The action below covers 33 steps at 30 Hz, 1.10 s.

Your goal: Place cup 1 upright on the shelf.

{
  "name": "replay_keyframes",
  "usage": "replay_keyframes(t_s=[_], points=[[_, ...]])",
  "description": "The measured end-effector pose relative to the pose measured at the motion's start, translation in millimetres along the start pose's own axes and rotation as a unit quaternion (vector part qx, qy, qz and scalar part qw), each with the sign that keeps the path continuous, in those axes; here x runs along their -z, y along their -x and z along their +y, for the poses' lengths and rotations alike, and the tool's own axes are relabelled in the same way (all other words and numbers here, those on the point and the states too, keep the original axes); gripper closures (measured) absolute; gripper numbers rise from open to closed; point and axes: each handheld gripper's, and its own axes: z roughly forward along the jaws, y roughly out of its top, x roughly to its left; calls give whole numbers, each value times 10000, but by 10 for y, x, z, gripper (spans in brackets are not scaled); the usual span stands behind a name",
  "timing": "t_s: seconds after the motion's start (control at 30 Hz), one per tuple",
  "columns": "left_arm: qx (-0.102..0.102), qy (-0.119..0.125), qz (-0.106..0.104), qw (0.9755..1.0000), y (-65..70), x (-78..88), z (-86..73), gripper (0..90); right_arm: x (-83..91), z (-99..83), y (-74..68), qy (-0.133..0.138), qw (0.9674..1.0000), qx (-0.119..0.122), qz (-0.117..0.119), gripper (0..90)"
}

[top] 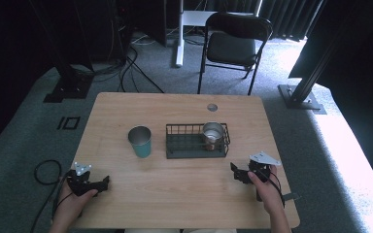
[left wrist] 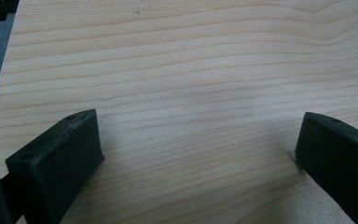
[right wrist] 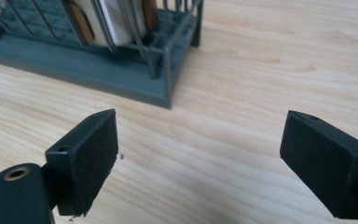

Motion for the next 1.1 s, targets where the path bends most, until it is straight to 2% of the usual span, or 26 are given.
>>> replay_keyframes(t_s=[0.37, 0.63, 0.77, 1.1], points=[[0, 2, -1, 10000, 0, 0, 0, 10, 47, -278, 173, -228, 9993, -195, -229, 110], [1, 1, 1, 10000, 0, 0, 0, 11, 107, -431, 287, -500, 9981, -197, -316, 110], [0, 1, -1, 10000, 0, 0, 1, 11, 134, -452, 304, -561, 9975, -119, -425, 110], [0, -2, -1, 10000, 0, 0, 2, 11, 104, -449, 294, -765, 9964, -63, -361, 110]])
